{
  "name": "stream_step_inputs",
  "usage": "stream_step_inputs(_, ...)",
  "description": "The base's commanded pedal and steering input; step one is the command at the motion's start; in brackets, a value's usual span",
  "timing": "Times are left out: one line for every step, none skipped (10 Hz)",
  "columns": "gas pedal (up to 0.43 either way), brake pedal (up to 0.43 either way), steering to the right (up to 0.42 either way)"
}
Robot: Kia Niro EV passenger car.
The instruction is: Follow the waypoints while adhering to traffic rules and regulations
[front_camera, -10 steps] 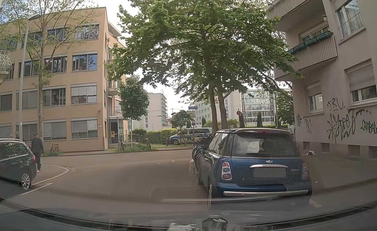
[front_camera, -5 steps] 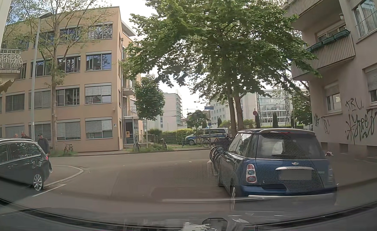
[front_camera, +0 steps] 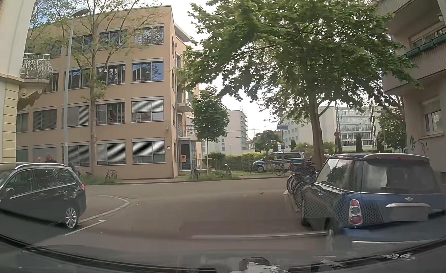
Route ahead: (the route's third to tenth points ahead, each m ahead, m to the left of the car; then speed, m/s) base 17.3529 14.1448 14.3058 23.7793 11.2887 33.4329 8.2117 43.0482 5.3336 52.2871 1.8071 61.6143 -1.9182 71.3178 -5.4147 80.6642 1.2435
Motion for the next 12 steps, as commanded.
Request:
stream_step_inputs(0.169,0.0,-0.686)
stream_step_inputs(0.169,0.0,-0.615)
stream_step_inputs(0.169,0.0,-0.54)
stream_step_inputs(0.169,0.0,-0.484)
stream_step_inputs(0.169,0.0,-0.412)
stream_step_inputs(0.169,0.0,-0.36)
stream_step_inputs(0.169,0.0,-0.301)
stream_step_inputs(0.169,0.0,-0.24)
stream_step_inputs(0.169,0.0,-0.168)
stream_step_inputs(0.169,0.0,-0.116)
stream_step_inputs(0.169,0.0,-0.04)
stream_step_inputs(0.169,0.0,0.031)
